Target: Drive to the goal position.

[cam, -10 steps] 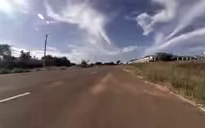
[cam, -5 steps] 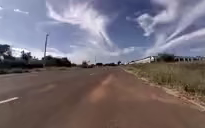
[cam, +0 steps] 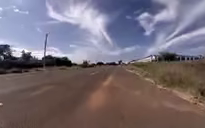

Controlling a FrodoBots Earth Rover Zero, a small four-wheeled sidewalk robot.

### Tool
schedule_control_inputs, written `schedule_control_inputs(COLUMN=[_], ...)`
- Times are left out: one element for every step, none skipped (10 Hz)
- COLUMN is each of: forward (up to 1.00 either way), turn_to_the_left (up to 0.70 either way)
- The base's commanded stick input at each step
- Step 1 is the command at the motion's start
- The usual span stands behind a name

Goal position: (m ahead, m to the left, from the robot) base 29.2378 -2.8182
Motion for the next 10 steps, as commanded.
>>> schedule_control_inputs(forward=[0.85, 0.85, 0.85, 0.85, 0.85, 0.85, 0.85, 0.85, 0.85, 0.85], turn_to_the_left=[0.00, 0.00, 0.00, 0.00, 0.00, 0.00, 0.00, 0.00, 0.00, 0.00])
